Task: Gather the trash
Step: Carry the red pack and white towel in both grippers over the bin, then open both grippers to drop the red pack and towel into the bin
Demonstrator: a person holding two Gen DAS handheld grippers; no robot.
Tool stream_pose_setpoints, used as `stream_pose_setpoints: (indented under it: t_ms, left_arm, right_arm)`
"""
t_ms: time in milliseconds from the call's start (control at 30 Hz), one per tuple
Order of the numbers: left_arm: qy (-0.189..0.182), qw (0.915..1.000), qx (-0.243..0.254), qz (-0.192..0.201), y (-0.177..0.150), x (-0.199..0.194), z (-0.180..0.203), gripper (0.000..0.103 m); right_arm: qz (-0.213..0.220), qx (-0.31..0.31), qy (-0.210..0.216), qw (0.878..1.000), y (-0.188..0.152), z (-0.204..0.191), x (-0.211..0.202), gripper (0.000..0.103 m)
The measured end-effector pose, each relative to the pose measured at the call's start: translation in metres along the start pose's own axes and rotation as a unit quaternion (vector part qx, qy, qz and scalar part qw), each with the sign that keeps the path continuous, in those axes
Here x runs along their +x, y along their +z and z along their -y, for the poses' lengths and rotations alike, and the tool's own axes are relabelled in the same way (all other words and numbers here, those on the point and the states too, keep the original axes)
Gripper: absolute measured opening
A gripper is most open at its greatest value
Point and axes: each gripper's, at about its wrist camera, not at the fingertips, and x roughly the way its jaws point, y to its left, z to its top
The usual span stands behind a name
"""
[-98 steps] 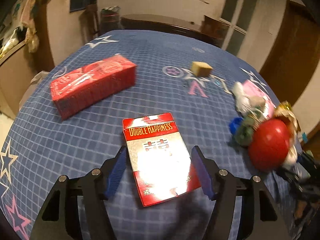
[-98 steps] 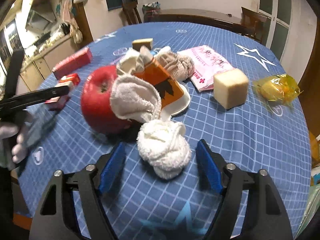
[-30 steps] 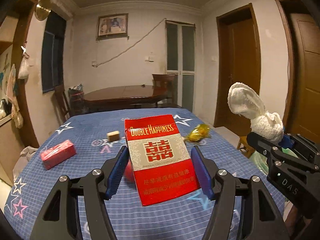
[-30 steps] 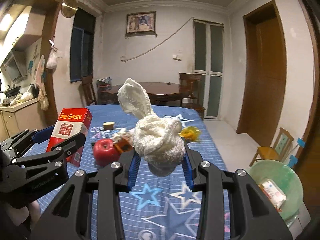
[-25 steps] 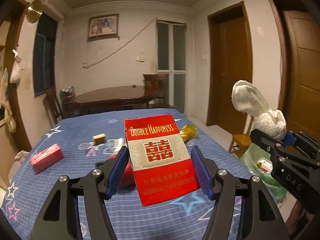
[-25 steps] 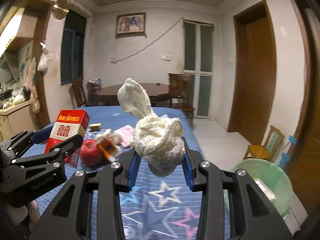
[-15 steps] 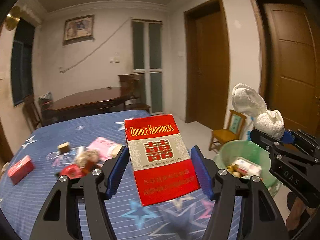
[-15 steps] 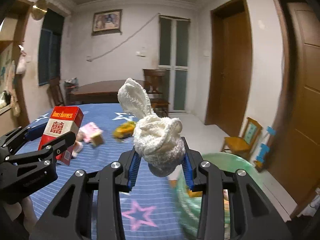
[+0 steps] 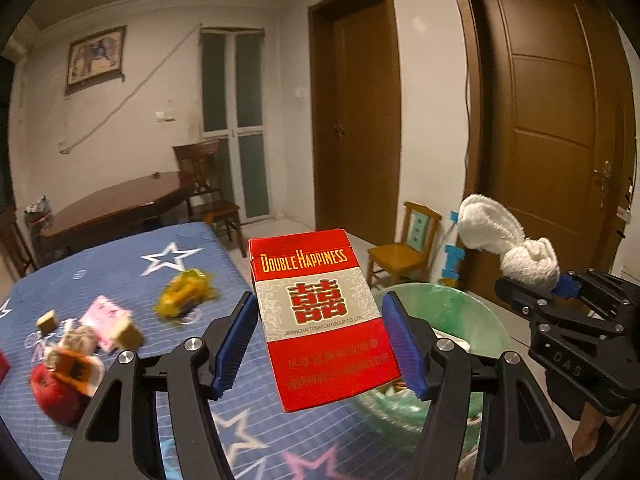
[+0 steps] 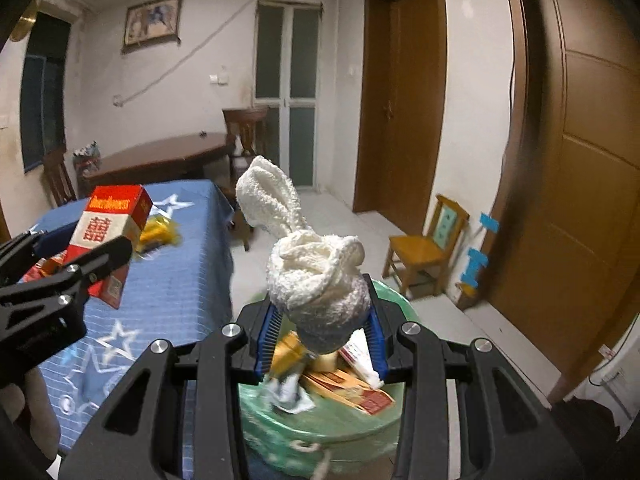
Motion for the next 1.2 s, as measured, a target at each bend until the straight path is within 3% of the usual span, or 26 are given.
stream_pose_setpoints:
  t_ms: [267, 600, 1200]
  left_arm:
    - [-0.039, 0.9978, 0.01, -0.053, -0.002, 0.059, 0.029, 0.065]
    - [-0.093, 0.986, 0.008, -0.138, -0.013, 0.131, 0.049, 0.065]
    - [-0.093, 0.9835, 0.011, -0.154, -0.028, 0.153, 0.046, 0.065]
  right_arm:
    - [-0.058, 0.009, -0.002, 0.998, -0.007, 0.03, 0.033, 0.036]
    - [-0.123, 0.021, 0.014, 0.992, -0.018, 0.049, 0.063, 0.036]
    - [-0.134, 0.033, 0.018, 0.99, -0.021, 0.067, 0.077, 0.036]
